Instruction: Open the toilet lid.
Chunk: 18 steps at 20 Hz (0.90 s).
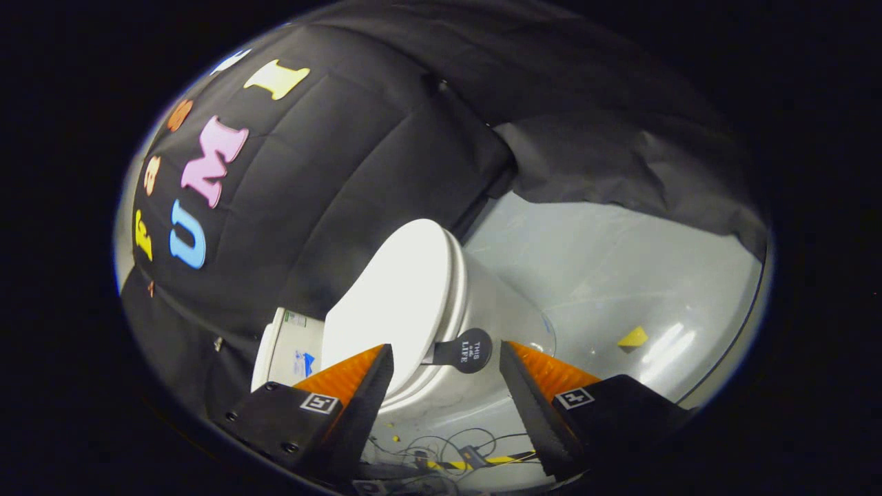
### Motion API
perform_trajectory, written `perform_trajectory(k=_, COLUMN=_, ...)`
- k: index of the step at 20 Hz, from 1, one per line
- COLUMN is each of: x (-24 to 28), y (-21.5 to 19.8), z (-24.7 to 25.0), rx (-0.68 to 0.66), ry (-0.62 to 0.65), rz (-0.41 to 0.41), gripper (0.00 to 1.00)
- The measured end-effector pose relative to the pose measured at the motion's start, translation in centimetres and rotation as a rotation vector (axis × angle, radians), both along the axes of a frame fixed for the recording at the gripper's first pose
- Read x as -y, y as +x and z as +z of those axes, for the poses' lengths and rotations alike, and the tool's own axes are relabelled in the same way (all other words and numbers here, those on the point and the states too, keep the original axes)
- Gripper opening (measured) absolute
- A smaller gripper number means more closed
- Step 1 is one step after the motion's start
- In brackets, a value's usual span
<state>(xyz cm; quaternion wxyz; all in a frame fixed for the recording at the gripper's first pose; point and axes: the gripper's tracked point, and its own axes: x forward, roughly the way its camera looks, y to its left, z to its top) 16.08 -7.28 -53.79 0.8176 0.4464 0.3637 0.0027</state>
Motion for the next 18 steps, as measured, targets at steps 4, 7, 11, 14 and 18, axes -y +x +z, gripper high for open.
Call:
perform_trajectory(k=4, x=-0.1, y=1.5, z=-2.5, rx=-0.032, ry=0.124, rz=-0.063, gripper=0.97)
perform_trajectory(k=7, x=-1.2, y=2.1, z=-3.6, rx=-0.051, ry=0.215, rz=-0.078, gripper=0.83)
perform_trajectory(k=11, x=-2.0, y=2.8, z=-4.4, rx=-0.068, ry=0.310, rz=-0.099, gripper=0.52)
perform_trajectory(k=14, x=-2.4, y=3.3, z=-4.2, rx=-0.027, ry=0.326, rz=-0.093, gripper=0.15)
perform_trajectory(k=18, x=-2.2, y=2.8, z=-2.8, rx=-0.011, ry=0.263, rz=-0.066, gripper=0.05)
